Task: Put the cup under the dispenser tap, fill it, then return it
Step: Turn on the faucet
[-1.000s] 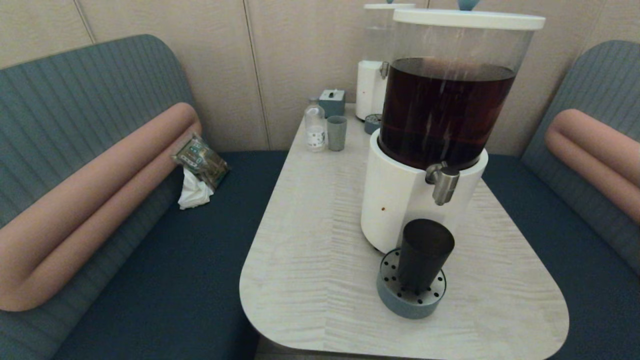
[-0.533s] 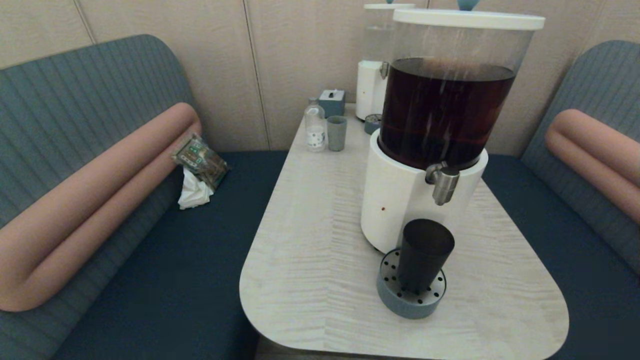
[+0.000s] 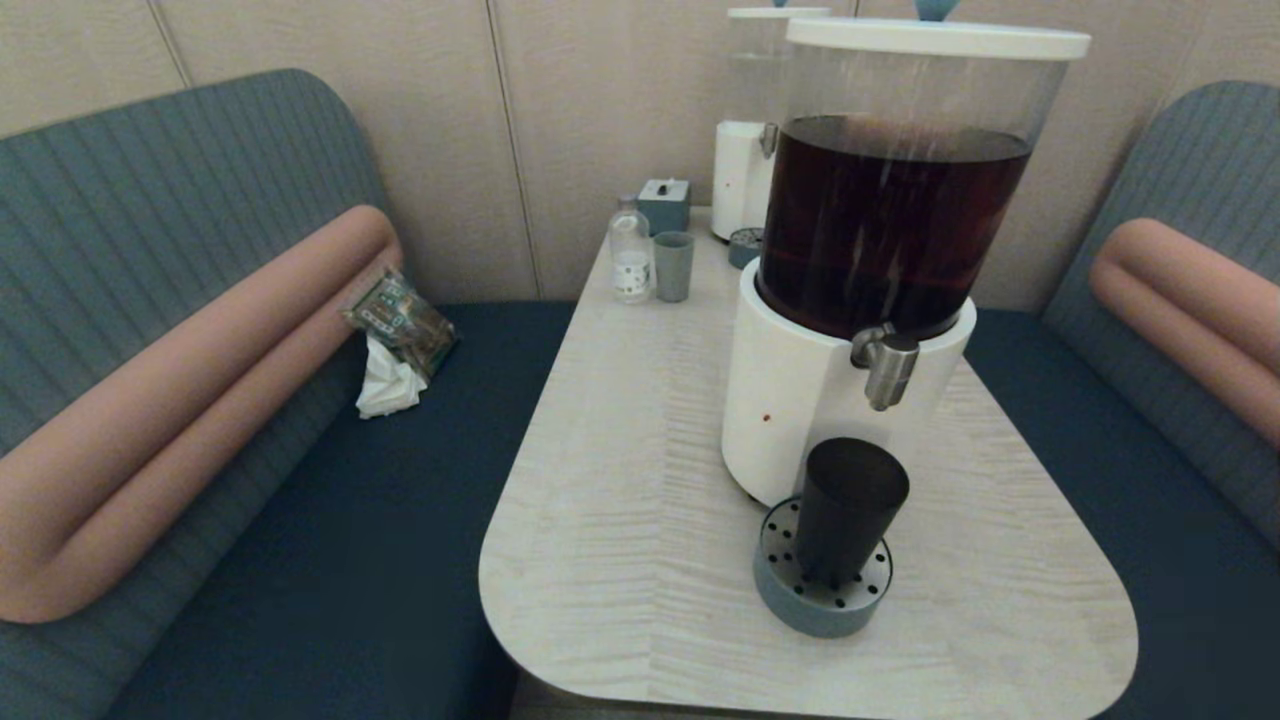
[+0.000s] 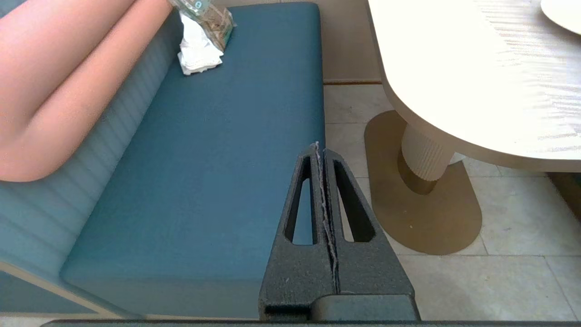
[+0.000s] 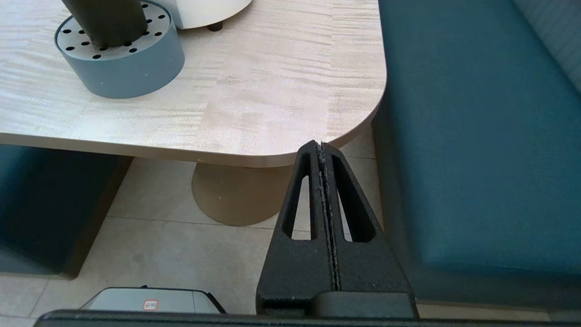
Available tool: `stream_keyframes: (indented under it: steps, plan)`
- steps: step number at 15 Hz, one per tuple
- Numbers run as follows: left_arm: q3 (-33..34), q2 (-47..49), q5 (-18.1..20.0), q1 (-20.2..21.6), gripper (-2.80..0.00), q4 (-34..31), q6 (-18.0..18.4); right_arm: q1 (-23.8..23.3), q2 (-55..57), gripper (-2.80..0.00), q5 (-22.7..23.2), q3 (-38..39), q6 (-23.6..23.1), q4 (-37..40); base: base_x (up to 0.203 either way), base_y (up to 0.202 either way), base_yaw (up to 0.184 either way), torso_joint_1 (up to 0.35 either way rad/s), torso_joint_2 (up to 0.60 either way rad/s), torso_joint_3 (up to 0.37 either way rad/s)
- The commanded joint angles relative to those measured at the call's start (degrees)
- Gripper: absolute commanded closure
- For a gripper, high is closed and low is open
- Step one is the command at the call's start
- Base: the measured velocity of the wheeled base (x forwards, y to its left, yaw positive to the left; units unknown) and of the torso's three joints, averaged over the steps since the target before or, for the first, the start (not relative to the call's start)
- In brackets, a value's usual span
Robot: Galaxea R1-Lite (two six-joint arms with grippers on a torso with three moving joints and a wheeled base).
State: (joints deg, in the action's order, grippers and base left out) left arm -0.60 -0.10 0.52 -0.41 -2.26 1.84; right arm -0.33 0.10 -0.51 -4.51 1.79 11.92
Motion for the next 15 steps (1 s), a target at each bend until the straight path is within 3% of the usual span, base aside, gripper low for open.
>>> stream_keyframes:
  steps: [1,4,7,15]
  plan:
    - [-0.02,0.1,0.0,-0.02,0.0,-0.03,0.0,-0.02,0.08,0.0,-0.1,0.12,0.05,0.03,0.0,0.0,0.0,0.0,0.0,0.0]
    - [-0.02,0.1,0.0,-0.02,0.0,-0.03,0.0,0.0,0.16,0.0,-0.23,-3.07,-0.45,0.4,0.0,0.0,0.0,0.0,0.0,0.0]
    - [-0.02,0.1,0.0,0.06,0.0,-0.03,0.0,0.0,5.46,0.0,0.13,-17.43,-0.45,4.51,0.0,0.0,0.0,0.0,0.0,0.0]
    - [-0.02,0.1,0.0,0.01,0.0,-0.03,0.0,0.34,52.17,0.0,2.23,-60.94,2.84,9.4,0.0,0.0,0.0,0.0,0.0,0.0]
